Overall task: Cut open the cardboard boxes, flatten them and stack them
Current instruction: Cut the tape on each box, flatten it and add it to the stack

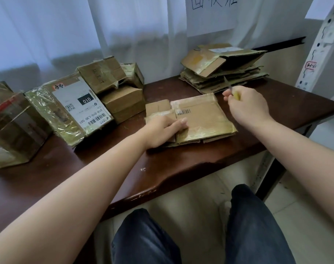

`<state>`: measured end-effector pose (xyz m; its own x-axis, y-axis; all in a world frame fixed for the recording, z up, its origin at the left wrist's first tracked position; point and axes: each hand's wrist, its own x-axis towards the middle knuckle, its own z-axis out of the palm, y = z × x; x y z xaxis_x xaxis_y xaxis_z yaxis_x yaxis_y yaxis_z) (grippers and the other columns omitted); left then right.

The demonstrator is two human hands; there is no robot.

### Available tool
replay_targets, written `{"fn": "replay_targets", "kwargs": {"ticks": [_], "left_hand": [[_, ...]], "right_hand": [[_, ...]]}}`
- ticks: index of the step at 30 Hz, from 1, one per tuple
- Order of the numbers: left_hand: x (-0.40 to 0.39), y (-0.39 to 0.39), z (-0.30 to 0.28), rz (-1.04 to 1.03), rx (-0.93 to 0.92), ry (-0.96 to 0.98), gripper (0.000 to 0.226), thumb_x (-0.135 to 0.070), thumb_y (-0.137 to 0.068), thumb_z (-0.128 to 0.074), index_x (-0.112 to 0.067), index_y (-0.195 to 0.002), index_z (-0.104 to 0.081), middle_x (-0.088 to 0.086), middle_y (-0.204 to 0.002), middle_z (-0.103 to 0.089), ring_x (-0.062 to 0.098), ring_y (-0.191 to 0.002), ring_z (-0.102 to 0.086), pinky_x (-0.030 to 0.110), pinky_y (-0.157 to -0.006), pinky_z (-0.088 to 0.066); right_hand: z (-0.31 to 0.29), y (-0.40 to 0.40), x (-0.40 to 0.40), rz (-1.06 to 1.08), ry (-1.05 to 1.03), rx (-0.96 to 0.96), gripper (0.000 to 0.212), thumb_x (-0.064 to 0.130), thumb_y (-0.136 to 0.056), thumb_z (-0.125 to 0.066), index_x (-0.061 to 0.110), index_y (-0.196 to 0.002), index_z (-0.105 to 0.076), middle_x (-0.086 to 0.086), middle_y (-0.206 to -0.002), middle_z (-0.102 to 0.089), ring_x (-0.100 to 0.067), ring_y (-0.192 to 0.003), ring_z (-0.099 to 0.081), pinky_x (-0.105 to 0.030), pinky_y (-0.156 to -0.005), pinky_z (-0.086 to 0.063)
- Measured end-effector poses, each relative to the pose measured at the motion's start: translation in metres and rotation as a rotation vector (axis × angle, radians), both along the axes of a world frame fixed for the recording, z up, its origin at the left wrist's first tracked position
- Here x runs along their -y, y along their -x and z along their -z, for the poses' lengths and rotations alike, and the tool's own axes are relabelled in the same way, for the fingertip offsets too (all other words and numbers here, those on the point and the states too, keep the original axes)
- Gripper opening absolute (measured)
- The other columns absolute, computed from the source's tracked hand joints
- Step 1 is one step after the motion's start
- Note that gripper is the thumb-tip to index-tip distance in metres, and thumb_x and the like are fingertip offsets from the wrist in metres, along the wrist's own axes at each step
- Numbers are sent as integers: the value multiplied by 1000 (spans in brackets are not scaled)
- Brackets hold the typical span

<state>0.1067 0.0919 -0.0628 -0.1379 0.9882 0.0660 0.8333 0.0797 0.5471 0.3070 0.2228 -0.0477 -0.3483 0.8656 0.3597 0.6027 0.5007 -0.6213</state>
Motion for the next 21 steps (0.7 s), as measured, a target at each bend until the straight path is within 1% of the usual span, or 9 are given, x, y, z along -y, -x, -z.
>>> {"fn": "replay_targets", "kwargs": {"ticks": [1, 2, 4, 6, 7, 9, 12, 15, 21], "left_hand": [[-3, 2, -3, -14, -43, -83, 34, -42, -99, -47, -23, -110, -73, -6, -100, -70, 8, -93, -61, 26, -83, -44], [-7, 5, -4, -26, -89, -168, 26, -36, -97, -54, -22, -106, -74, -7, -96, -69, 8, -90, -60, 28, -81, -45], [-15, 9, -5, -58, -162, -265, 23, -33, -89, -64, -21, -109, -68, -2, -108, -61, 12, -103, -54, 32, -91, -44], [-22, 13, -4, -136, -255, -209, 54, -45, -83, -67, -22, -130, -52, 6, -132, -48, 23, -126, -41, 39, -107, -34], [-25, 14, -4, -174, -292, -130, 70, -52, -83, -64, -22, -141, -40, 8, -145, -37, 27, -138, -28, 44, -112, -25], [-31, 18, 0, -193, -339, 49, 90, -65, -84, -53, -21, -154, -15, 6, -161, -8, 27, -149, 0, 54, -116, -8], [-39, 22, 18, -129, -411, 227, 92, -75, -86, -33, -26, -154, 4, 5, -162, 13, 26, -148, 15, 56, -116, 0], [-42, 21, 32, -114, -509, 247, 89, -79, -83, -20, -30, -154, 2, 6, -162, 11, 27, -148, 12, 57, -117, -2], [-45, 21, 32, -109, -531, 248, 86, -78, -84, -21, -30, -154, -4, 4, -163, 3, 29, -149, 5, 59, -116, -8]], "right_hand": [[-4, 7, 0, -41, -59, 137, 25, 21, -94, -43, 22, -109, -63, -5, -106, -66, -32, -104, -57, -38, -80, -45], [-7, 15, 0, -88, -91, 263, 25, 23, -95, -43, 24, -114, -60, -6, -106, -63, -32, -108, -55, -37, -77, -42], [-6, 32, -3, -186, -73, 474, 37, 29, -96, -43, 35, -132, -49, -10, -129, -51, -31, -127, -42, -39, -90, -40], [-1, 46, -9, -293, -102, 629, 45, 30, -98, -42, 31, -143, -38, -6, -157, -23, -29, -146, -12, -44, -114, -22], [3, 51, -12, -334, -119, 678, 48, 33, -99, -40, 27, -146, -33, -3, -161, -12, -27, -148, 1, -45, -118, -10], [10, 57, -19, -380, -107, 701, 57, 41, -100, -35, 26, -152, -19, -1, -162, 1, -24, -147, 13, -47, -119, 1], [28, 62, -26, -422, -55, 716, 62, 52, -98, -31, 35, -153, -8, 2, -161, 5, -21, -147, 14, -48, -118, 3], [42, 66, -30, -431, 13, 708, 62, 57, -97, -28, 38, -152, -8, 3, -161, 4, -19, -148, 10, -46, -119, 1], [44, 73, -33, -396, -28, 685, 56, 53, -98, -31, 36, -150, -21, 2, -161, -12, -22, -148, -6, -48, -118, -11]]}}
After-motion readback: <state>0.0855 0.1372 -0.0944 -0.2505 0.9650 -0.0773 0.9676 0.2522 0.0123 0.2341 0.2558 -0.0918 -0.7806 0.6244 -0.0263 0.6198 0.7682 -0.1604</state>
